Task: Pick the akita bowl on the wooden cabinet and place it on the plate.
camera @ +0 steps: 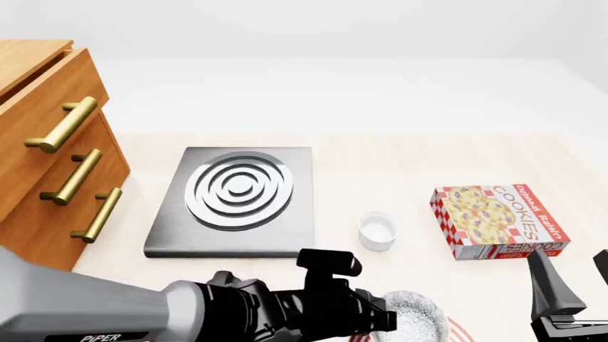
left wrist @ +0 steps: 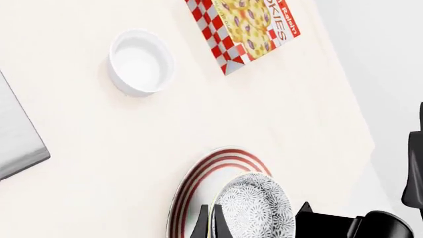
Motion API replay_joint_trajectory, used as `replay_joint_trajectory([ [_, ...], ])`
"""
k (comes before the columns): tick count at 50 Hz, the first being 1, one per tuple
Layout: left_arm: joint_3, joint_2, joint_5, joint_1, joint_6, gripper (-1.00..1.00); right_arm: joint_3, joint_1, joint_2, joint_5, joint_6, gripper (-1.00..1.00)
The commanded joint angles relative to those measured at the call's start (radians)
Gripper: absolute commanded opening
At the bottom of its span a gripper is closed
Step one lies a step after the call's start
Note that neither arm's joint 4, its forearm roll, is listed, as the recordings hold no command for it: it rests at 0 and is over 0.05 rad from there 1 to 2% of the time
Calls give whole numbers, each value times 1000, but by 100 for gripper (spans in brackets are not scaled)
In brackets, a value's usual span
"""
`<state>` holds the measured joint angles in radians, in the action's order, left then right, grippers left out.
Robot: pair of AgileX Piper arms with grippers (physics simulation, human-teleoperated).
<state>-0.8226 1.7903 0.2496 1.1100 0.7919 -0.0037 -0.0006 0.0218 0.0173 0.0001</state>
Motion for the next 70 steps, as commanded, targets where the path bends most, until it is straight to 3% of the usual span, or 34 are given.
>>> replay_joint_trajectory([
  [1,-12,8,3,6,4,-100,0,0,0,0,0,100],
  [70,-25,70,31,14,29,-100,0,0,0,0,0,100],
])
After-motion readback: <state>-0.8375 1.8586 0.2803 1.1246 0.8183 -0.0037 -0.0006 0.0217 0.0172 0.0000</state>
